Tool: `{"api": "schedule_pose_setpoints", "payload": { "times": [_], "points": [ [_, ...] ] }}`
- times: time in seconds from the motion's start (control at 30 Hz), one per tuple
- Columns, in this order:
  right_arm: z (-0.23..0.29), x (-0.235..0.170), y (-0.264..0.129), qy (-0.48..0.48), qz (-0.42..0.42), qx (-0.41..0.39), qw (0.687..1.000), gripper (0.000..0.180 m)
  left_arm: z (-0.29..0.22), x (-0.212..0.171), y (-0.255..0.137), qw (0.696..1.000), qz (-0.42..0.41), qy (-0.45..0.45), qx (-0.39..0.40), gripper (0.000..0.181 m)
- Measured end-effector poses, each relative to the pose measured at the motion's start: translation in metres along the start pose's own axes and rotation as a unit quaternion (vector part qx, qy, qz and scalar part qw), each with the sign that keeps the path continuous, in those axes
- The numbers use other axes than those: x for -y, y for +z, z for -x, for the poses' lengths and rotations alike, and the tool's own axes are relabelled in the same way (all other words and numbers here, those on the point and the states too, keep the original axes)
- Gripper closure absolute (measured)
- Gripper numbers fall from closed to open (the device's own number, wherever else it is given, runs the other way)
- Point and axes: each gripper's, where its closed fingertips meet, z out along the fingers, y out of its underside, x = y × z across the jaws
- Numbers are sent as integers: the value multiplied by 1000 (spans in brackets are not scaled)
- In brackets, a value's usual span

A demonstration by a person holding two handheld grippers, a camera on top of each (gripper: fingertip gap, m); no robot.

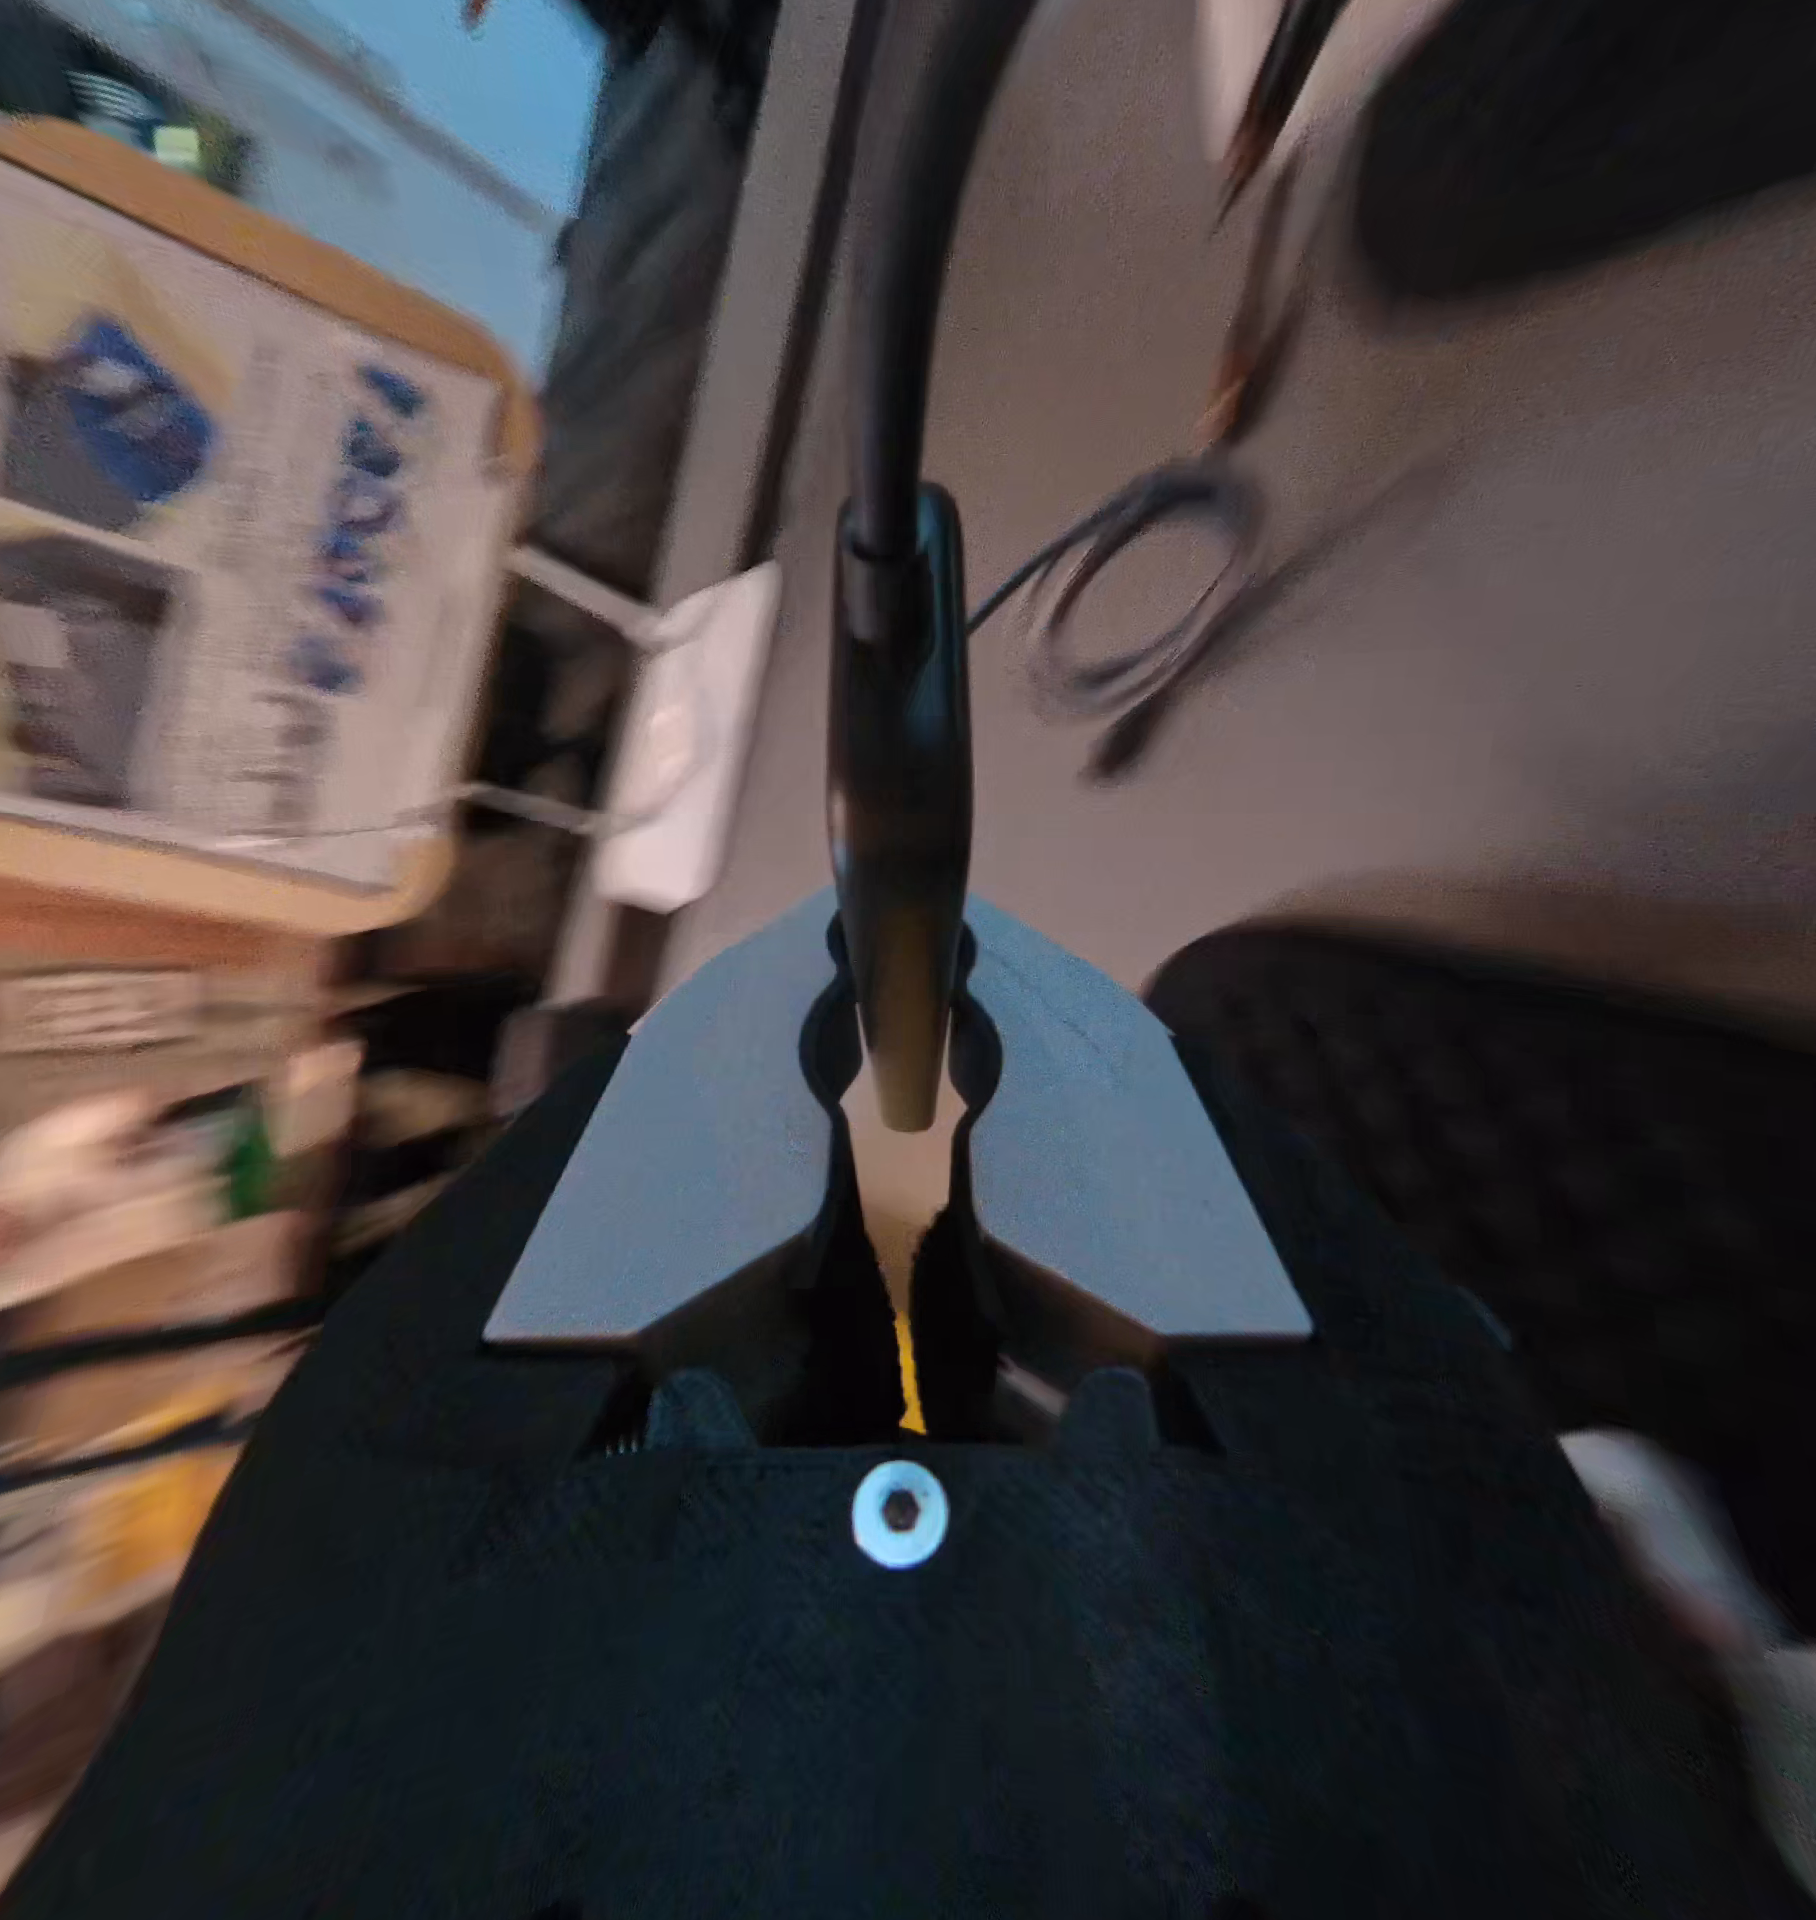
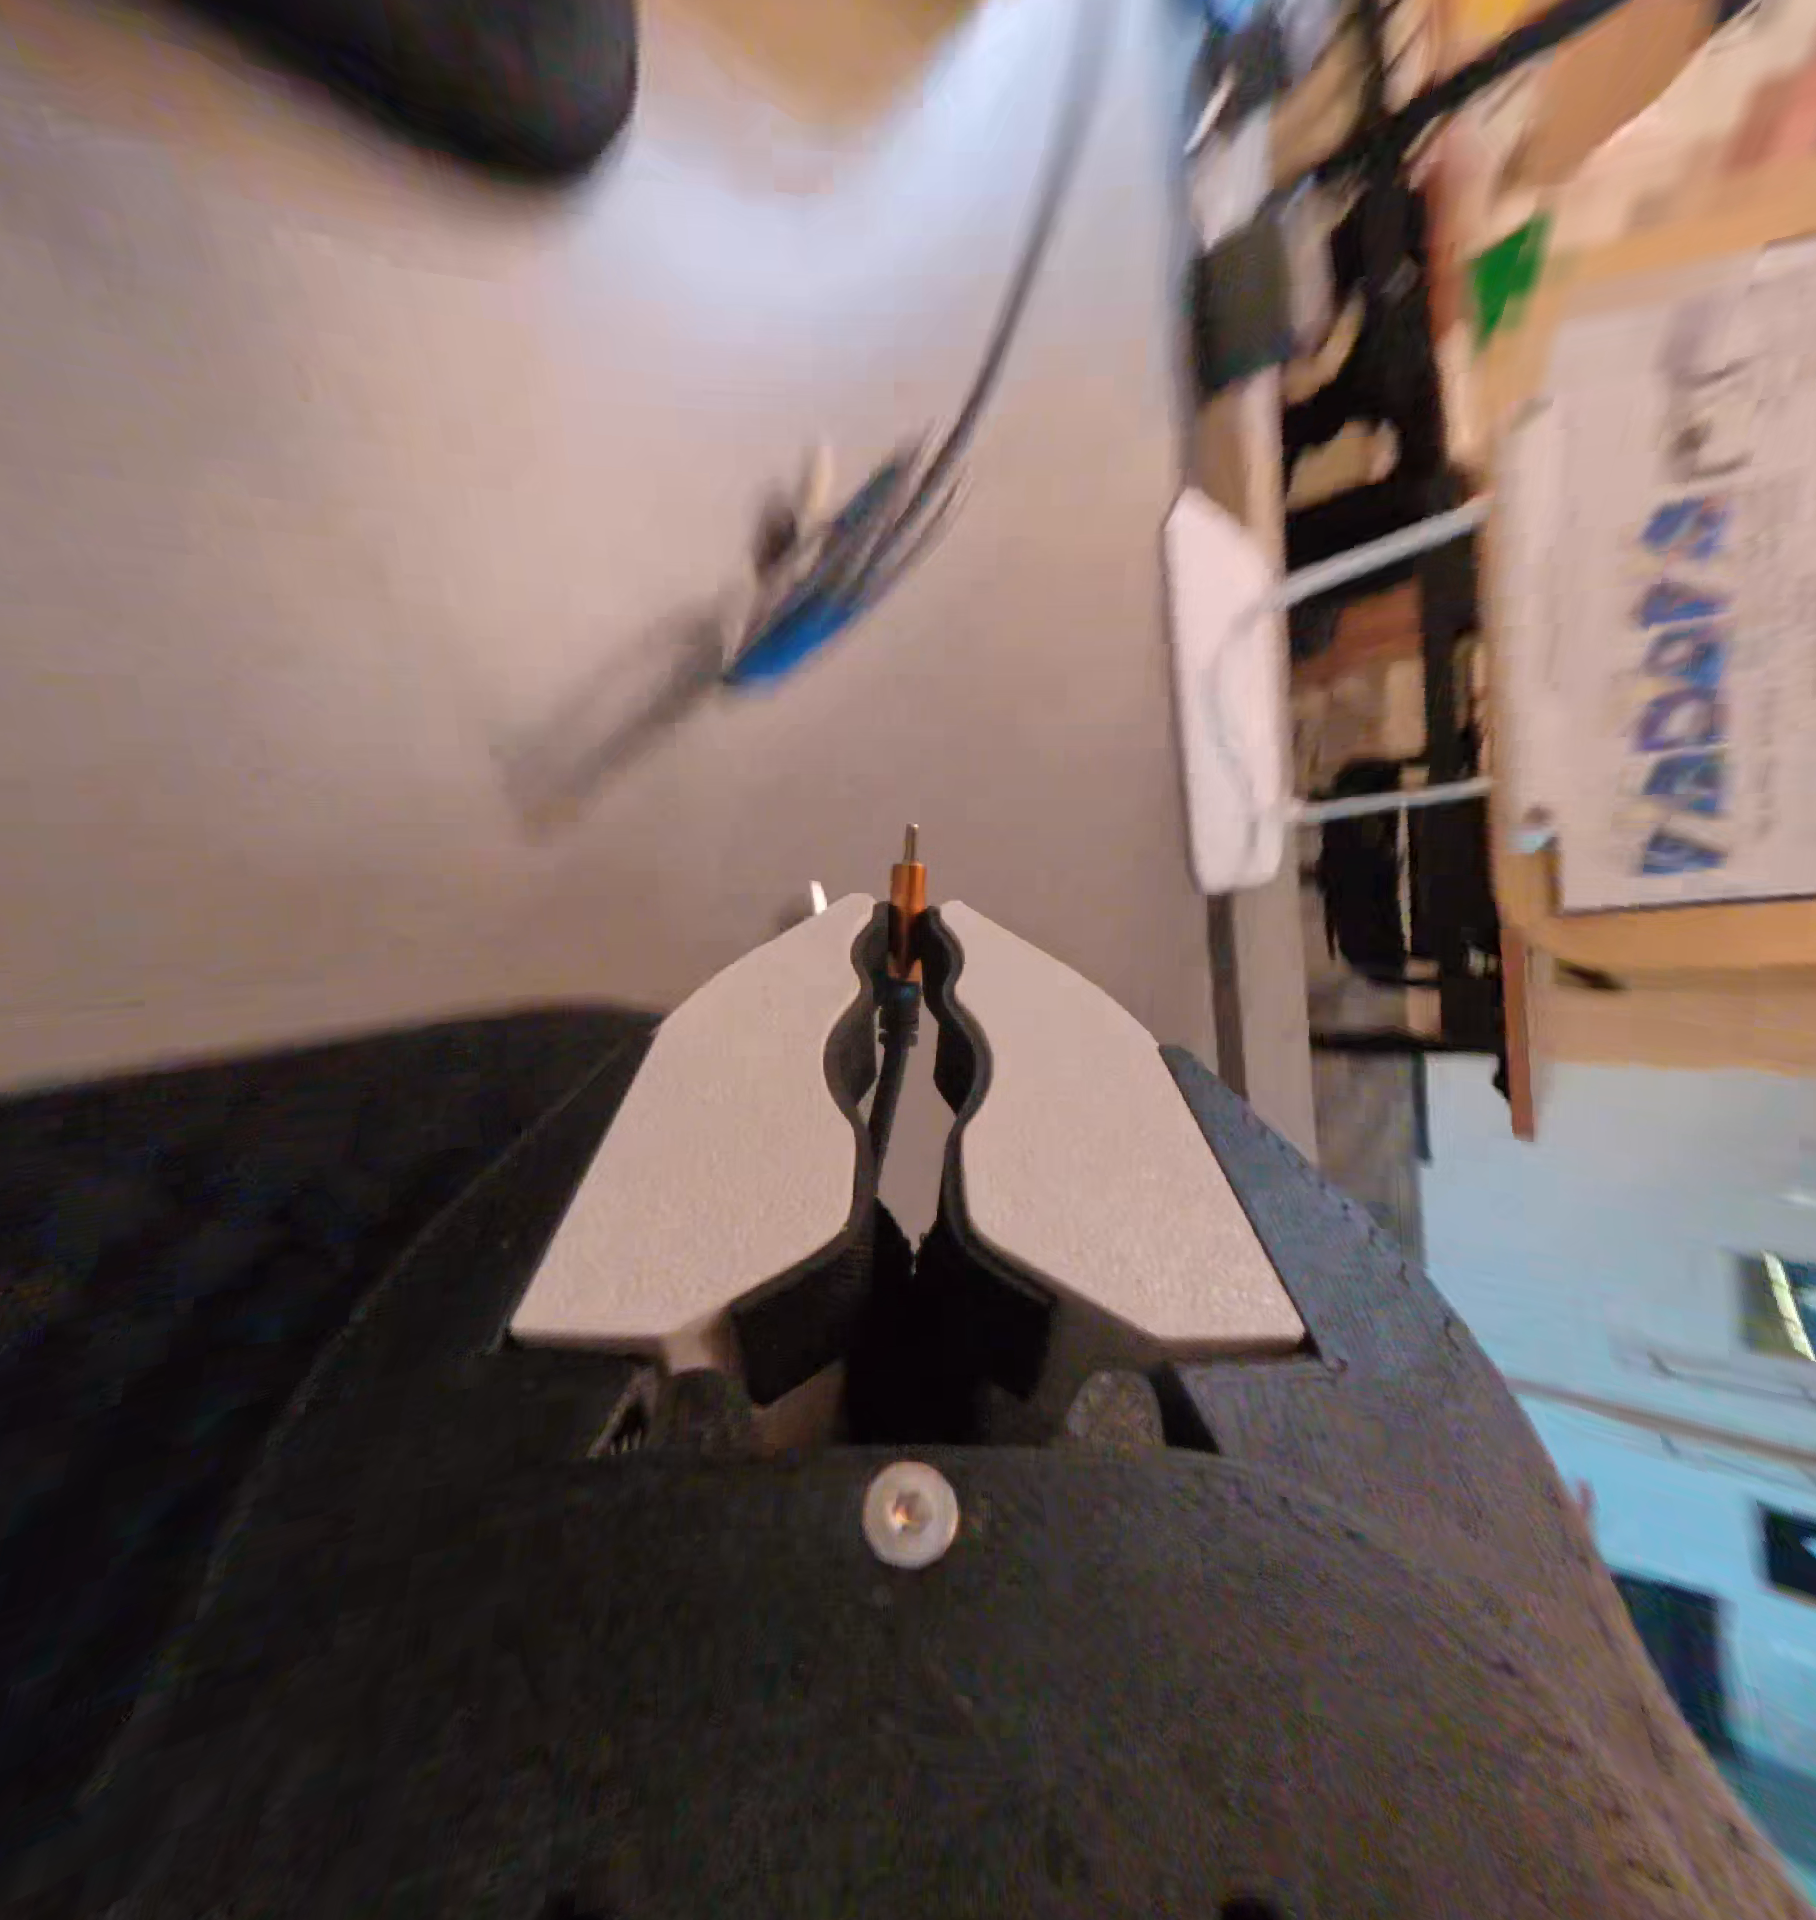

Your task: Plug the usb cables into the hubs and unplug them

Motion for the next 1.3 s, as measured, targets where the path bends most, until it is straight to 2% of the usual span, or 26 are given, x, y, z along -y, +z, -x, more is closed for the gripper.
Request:
{"api": "schedule_pose_setpoints", "payload": {
  "times": [0.03,0.1,0.2,0.3,0.37,0.47,0.57,0.67,0.83,0.97,1.13,1.3],
  "points": [
    [-9,22,-11,-9,-43,-30,999,173,-8,14,-5,997,-59,-45,-36,168],
    [-21,47,-20,-41,-82,-79,993,173,-13,33,-1,996,-85,-34,-22,168],
    [-48,42,-29,27,-131,-97,986,173,-19,44,18,994,-95,-49,3,168],
    [-90,29,-63,125,-191,-144,963,173,-15,33,34,987,-93,-126,37,168],
    [-118,17,-95,181,-230,-192,937,173,-10,32,40,969,-120,-208,55,168],
    [-158,-2,-154,243,-300,-279,879,173,-9,36,48,939,-161,-296,65,168],
    [-190,-25,-220,260,-339,-370,825,173,-9,44,49,925,-177,-327,73,168],
    [-209,-54,-264,239,-315,-446,803,174,-10,52,46,920,-187,-337,68,168],
    [-213,-111,-265,247,-266,-466,807,173,-14,63,44,913,-208,-348,52,168],
    [-202,-148,-243,322,-292,-414,799,174,-16,67,44,917,-207,-339,48,168],
    [-203,-160,-244,360,-355,-386,771,173,-15,66,44,918,-205,-335,51,168],
    [-210,-143,-254,348,-398,-367,765,173,-13,65,45,918,-202,-336,55,168]
  ]
}}
